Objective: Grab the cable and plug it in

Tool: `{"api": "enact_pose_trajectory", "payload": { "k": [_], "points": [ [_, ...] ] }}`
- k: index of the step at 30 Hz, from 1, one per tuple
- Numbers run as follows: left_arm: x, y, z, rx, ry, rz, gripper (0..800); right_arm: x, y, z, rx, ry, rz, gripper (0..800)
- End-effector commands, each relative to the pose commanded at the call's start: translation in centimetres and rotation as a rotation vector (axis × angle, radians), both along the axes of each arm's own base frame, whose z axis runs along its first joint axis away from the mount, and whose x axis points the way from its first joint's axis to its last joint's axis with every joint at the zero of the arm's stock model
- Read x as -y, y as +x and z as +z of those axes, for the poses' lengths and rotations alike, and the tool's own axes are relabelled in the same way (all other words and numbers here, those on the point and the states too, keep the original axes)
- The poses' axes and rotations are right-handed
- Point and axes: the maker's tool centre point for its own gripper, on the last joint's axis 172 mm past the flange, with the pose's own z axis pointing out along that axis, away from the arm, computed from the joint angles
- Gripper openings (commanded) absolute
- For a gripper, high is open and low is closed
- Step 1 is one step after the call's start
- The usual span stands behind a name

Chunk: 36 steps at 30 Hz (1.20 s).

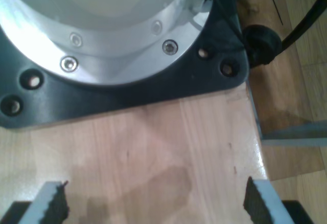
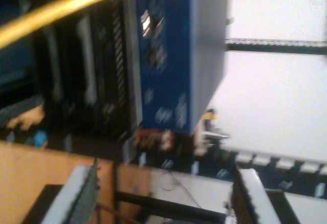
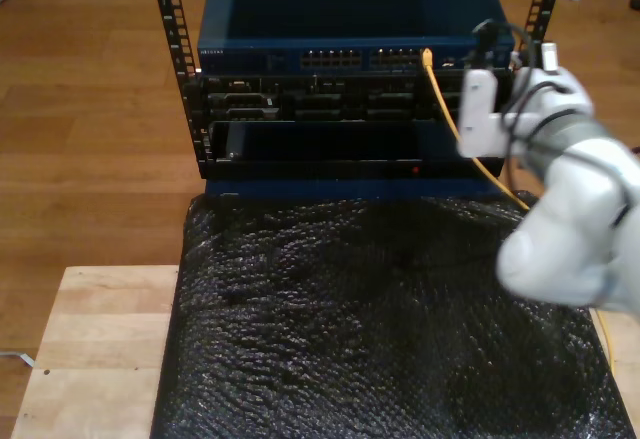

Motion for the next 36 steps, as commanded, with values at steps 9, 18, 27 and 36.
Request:
{"api": "enact_pose_trajectory", "payload": {
  "k": [9,18,27,36],
  "points": [
    [0.0,0.0,0.0,0.000,-0.001,0.000,800,7.3,-3.0,-1.8,-0.233,-0.114,0.003,788],
    [0.0,0.0,0.0,0.000,0.000,0.000,800,14.4,-9.4,-4.9,-0.501,-0.196,0.031,798],
    [0.0,0.0,0.0,0.000,-0.001,0.000,800,20.2,-17.4,-6.0,-0.696,-0.139,-0.008,798],
    [0.0,0.0,0.0,0.000,0.000,0.000,800,25.5,-26.9,-6.7,-0.843,-0.073,-0.053,798]
  ]
}}
